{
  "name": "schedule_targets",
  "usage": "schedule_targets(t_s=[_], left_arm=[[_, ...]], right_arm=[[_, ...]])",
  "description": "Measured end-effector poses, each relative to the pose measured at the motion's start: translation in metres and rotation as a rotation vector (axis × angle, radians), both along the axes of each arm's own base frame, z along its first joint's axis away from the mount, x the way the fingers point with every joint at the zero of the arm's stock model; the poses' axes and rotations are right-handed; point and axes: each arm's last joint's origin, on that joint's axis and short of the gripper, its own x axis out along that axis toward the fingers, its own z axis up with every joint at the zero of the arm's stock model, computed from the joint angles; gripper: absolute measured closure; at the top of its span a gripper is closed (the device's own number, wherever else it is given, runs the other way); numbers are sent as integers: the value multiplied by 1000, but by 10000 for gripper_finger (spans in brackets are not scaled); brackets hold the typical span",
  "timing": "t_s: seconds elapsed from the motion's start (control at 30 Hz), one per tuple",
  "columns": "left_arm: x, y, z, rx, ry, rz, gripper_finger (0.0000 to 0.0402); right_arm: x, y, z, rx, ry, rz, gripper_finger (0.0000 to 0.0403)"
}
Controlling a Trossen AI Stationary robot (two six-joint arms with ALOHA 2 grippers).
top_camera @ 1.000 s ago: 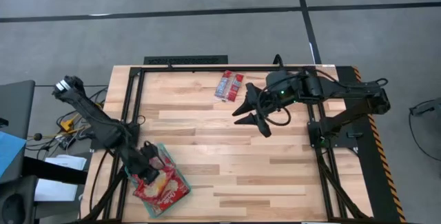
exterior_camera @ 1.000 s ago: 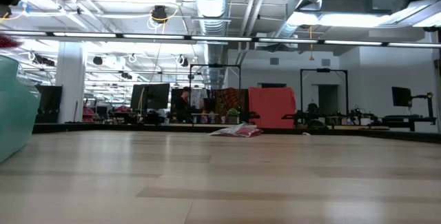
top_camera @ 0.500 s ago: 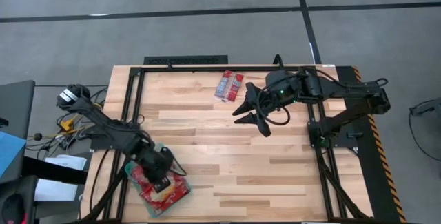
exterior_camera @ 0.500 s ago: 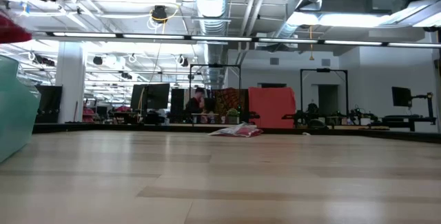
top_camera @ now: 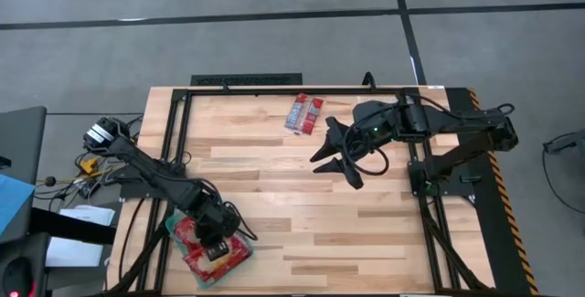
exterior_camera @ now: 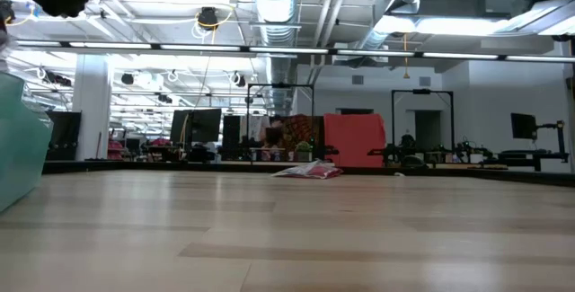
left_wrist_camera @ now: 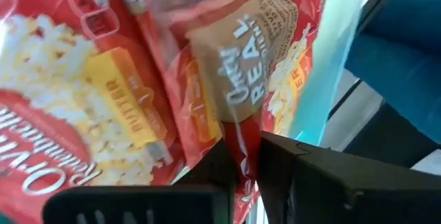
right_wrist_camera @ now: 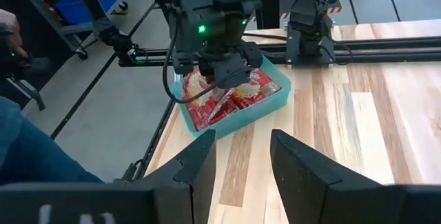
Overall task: Sort popcorn bags into baskets
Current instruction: Put the red popcorn bag into the green bin
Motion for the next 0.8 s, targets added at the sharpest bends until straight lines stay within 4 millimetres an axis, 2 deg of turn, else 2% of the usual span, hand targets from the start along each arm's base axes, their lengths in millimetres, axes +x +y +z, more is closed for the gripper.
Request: schedule_targets(t_s=[0.17, 0.33, 0.5, 0.6, 0.67, 0.8], left_arm=[[6, 3, 1, 1, -43, 23, 341], [8, 6, 1, -8, -43, 30, 284], [9, 16, 9, -53, -54, 41, 223], [8, 29, 24, -58, -94, 81, 191], [5, 39, 39, -38, -129, 112, 175], [-7, 62, 68, 22, -246, 216, 153]], right_arm=[[-2, -2, -4, -37, 45, -51, 227], [-3, -4, -8, -85, 82, -94, 194], [-1, -17, -17, -200, 128, -271, 175], [2, -33, -33, -248, 193, -394, 176], [10, -45, -45, -265, 224, -454, 177], [29, -73, -83, -323, 352, -476, 178]])
